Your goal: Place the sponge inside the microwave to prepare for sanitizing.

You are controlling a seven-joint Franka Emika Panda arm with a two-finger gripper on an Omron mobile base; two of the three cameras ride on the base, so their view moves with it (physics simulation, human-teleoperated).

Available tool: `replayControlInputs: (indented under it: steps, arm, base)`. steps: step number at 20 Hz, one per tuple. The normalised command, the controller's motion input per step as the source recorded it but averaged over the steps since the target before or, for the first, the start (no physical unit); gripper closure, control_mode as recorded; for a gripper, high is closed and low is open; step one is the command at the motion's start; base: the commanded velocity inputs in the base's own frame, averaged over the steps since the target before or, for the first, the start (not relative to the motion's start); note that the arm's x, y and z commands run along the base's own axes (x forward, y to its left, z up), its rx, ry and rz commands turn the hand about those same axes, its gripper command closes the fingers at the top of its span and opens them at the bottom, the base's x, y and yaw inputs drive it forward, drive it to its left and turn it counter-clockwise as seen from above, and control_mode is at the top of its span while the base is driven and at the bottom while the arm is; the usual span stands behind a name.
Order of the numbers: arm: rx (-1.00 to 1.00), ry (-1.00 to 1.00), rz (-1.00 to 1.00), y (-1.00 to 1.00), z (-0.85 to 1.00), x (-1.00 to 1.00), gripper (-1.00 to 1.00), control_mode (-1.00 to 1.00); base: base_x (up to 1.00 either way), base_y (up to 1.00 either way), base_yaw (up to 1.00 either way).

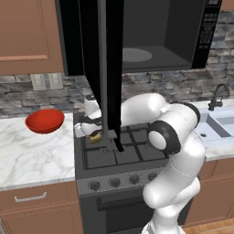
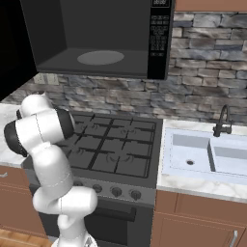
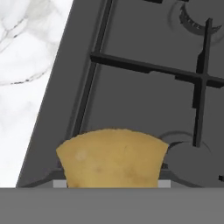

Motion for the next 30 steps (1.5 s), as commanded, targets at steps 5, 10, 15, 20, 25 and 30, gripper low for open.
replayControlInputs:
  steps: [5, 10, 15, 20, 25, 30]
  arm:
    - [0.0, 0.0, -0.08, -0.58, 0.28, -0.13, 1.0, -1.0]
    - [0.0, -0.01, -0.09, -0.57, 0.26, -0.23, 1.0, -1.0]
    - [0.0, -0.05, -0.08, -0.48, 0.32, -0.48, 1.0, -1.0]
    - [0.0, -0.09, -0.09, -0.42, 0.37, -0.62, 1.0, -1.0]
    - [0.0, -0.14, -0.09, -0.34, 0.5, -0.57, 1.0, -1.0]
    - [0.0, -0.28, -0.09, -0.48, 0.53, -0.48, 1.0, -1.0]
  base:
    - [0.0, 0.0, 0.0]
    - [0.0, 0.0, 0.0]
    - [0.0, 0.0, 0.0]
    - [0.0, 0.0, 0.0]
    - [0.0, 0.0, 0.0]
    - [0.0, 0.0, 0.0]
